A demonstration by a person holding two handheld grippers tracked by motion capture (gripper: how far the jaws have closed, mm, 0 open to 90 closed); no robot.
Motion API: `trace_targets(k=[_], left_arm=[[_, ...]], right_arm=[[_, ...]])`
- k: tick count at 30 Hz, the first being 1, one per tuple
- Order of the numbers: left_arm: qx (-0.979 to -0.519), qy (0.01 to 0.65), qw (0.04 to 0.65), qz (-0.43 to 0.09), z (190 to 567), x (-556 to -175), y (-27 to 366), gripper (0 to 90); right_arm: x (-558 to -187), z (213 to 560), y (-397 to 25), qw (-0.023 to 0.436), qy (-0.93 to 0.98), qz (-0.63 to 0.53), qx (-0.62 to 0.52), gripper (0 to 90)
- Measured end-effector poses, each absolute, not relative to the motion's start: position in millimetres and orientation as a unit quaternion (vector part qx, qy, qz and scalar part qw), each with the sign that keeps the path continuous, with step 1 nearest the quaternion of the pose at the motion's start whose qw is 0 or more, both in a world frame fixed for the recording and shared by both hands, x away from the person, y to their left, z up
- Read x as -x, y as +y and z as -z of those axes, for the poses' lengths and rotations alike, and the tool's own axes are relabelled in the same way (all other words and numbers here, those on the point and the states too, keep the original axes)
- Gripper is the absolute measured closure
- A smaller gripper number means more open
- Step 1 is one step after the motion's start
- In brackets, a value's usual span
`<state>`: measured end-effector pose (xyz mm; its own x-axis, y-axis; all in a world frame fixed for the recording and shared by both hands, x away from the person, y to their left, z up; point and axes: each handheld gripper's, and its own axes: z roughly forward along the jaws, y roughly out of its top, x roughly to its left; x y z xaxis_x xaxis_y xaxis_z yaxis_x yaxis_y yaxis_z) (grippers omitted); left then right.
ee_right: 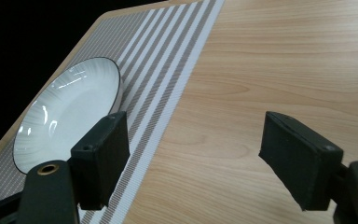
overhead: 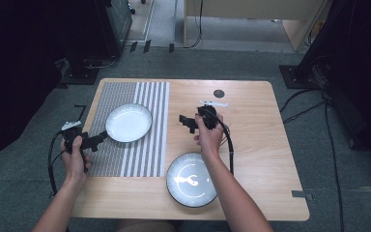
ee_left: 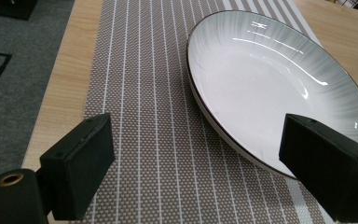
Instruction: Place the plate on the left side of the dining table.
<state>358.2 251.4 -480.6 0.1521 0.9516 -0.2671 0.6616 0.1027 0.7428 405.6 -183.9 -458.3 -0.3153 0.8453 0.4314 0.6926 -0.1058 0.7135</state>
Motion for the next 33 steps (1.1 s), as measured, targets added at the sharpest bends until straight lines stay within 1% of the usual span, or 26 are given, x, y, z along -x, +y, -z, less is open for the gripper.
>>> trace_targets(k=[6,12,26,33], left_arm=[[-0.644,0.620,0.408,-0.182,484,-346,252,10.0],[-0.654,0.611,0.406,-0.185,486,-333,248,10.0],[-0.673,0.590,0.401,-0.195,491,-300,245,10.0],[-0.675,0.592,0.396,-0.193,498,-288,246,10.0]], right_arm=[[-392,454,-210,0.097,0.648,-0.474,-0.588,23.9],[-376,453,-229,0.114,0.649,-0.471,-0.586,23.2],[-337,469,-280,0.129,0.638,-0.455,-0.607,23.1],[-316,474,-305,0.145,0.637,-0.448,-0.611,22.6]])
